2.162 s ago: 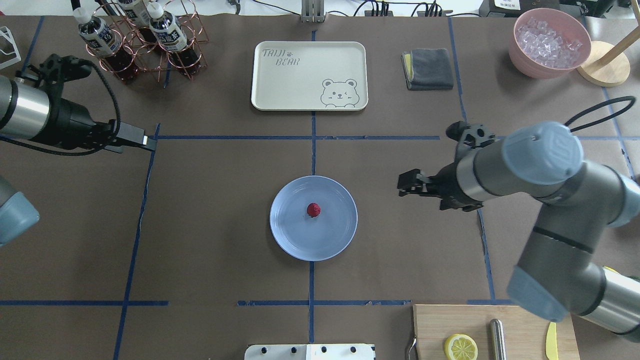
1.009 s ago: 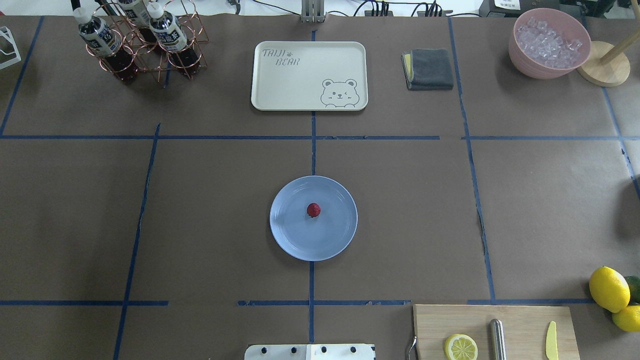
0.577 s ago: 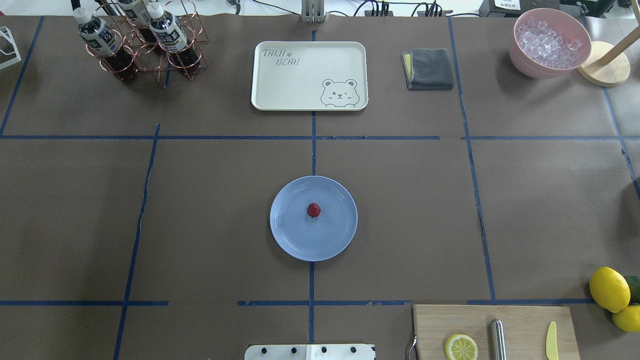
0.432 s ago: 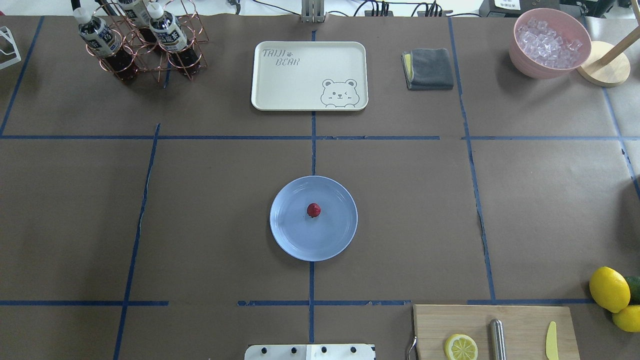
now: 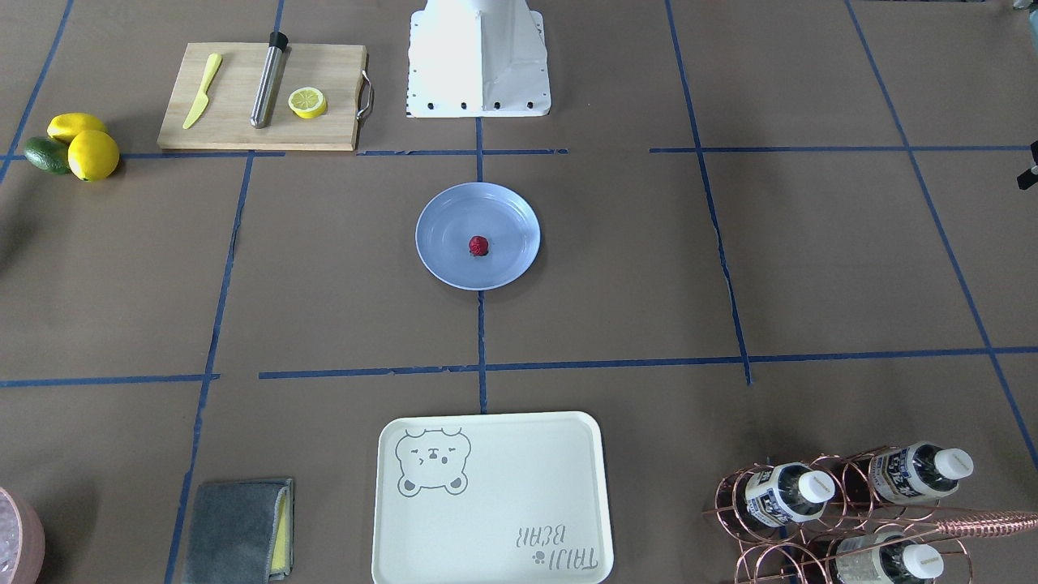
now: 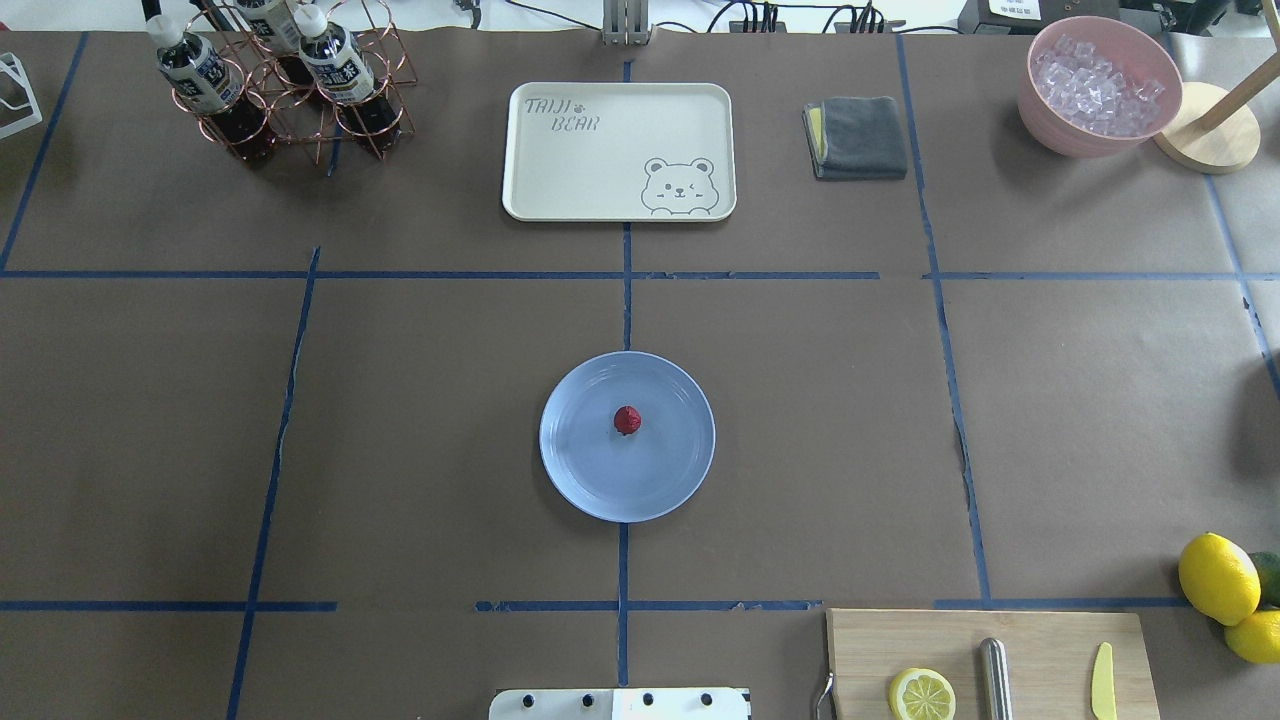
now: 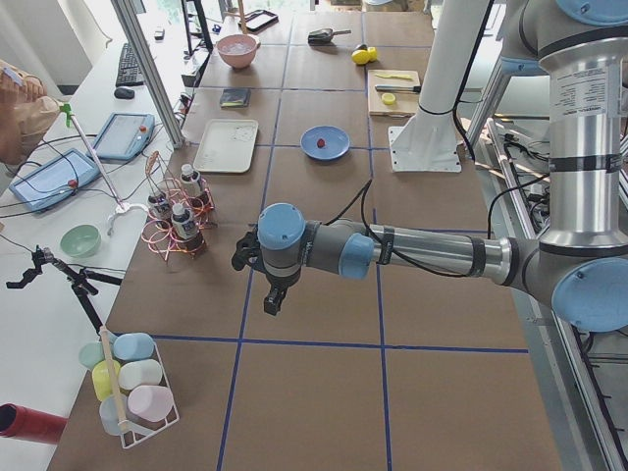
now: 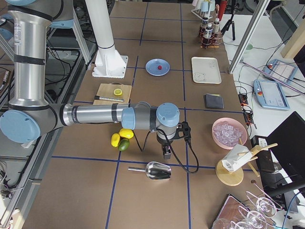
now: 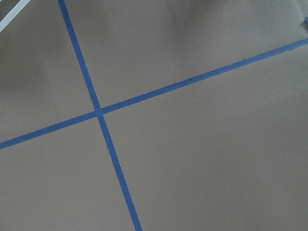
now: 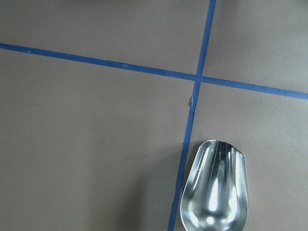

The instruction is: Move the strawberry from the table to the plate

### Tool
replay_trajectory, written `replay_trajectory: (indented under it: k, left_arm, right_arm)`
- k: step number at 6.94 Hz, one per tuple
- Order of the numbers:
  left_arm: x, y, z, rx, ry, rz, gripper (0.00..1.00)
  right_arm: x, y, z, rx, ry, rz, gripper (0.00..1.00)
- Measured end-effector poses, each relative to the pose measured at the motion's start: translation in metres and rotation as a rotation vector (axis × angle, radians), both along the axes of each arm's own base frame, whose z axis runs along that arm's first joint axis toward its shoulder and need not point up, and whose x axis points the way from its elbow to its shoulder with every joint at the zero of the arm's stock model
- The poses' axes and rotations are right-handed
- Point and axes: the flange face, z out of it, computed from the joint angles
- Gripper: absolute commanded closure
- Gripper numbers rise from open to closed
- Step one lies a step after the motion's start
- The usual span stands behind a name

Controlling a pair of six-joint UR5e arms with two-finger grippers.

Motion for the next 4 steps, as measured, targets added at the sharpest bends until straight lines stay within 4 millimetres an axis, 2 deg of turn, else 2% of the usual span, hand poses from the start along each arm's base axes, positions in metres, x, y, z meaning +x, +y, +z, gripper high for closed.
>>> replay_trajectory:
  k: [4]
  left_arm:
    - [-0.0068,0.0004,0.0101,-0.002,-0.093,-0.019,0.0]
  right_arm:
    - [-0.0014,-0.0024,-0.0095,-0.008,0.004,-0.004,0.0]
